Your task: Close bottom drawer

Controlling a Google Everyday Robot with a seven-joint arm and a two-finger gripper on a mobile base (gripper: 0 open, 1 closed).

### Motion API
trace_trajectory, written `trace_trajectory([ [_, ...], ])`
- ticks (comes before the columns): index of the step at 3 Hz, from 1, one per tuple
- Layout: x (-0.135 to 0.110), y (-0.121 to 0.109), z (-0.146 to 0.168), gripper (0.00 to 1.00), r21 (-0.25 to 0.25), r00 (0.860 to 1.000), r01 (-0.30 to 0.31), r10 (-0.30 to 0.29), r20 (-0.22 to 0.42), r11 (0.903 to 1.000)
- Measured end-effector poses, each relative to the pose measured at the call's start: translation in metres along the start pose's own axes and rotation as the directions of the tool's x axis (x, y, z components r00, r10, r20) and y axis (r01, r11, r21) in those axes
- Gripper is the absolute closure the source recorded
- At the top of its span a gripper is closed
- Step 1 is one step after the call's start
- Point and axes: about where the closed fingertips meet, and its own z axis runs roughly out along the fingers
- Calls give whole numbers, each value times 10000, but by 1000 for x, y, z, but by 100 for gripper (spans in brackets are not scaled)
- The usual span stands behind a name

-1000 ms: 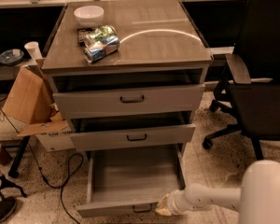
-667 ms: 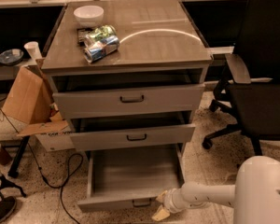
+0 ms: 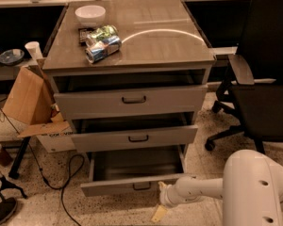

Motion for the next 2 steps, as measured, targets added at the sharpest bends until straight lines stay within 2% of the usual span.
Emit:
trace_trajectory([
  [1, -20, -11, 9, 0, -209, 9993, 366, -368, -105, 9991],
  [2, -28, -22, 20, 27, -492, 9977, 412, -437, -509, 9979],
])
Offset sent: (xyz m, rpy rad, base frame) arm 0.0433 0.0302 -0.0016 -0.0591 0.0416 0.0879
